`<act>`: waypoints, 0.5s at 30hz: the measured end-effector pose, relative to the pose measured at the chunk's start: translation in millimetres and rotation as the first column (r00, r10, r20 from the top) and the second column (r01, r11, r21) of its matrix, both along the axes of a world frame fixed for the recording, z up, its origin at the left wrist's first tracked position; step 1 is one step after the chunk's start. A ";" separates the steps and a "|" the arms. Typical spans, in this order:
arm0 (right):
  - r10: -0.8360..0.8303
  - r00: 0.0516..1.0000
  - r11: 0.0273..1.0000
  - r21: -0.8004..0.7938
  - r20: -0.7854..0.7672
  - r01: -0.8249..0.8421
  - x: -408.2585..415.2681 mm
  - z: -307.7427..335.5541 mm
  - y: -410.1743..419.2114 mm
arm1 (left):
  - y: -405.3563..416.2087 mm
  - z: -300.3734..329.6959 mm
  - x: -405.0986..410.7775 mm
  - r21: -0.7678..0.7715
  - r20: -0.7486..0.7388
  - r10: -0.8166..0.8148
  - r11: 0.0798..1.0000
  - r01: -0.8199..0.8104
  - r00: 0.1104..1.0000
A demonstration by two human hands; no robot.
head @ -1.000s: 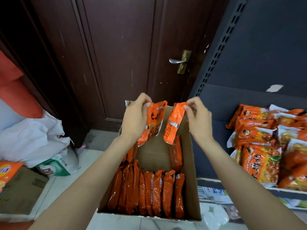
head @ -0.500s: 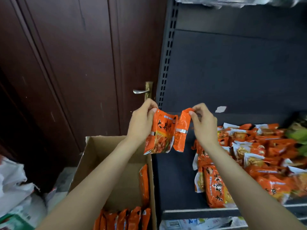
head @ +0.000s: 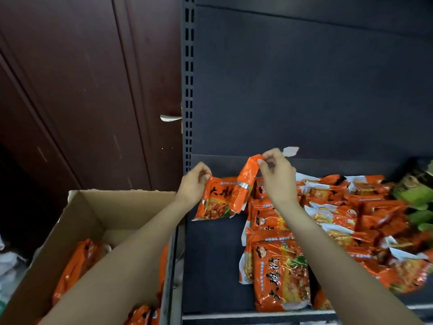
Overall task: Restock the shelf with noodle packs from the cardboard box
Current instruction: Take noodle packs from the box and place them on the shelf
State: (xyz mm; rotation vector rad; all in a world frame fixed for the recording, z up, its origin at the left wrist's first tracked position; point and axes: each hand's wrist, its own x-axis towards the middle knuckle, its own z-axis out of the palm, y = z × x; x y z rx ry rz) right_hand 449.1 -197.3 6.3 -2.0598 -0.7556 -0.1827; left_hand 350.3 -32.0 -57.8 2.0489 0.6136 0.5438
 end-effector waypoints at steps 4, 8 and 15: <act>0.035 0.998 0.999 0.006 -0.056 -0.035 1.7 -13.8 5.4 | 7.4 -22.5 1.9 0.024 -0.164 0.054 0.998 -0.051 0.985; 0.059 0.997 0.998 -0.008 -0.055 -0.060 -3.8 -21.6 9.7 | 12.6 -38.0 -7.5 -0.049 -0.242 0.040 0.997 -0.053 0.970; 0.046 0.999 0.990 -0.137 0.023 -0.042 -13.5 -34.3 13.3 | 12.3 -33.2 5.3 -0.293 -0.068 0.024 0.955 -0.043 0.997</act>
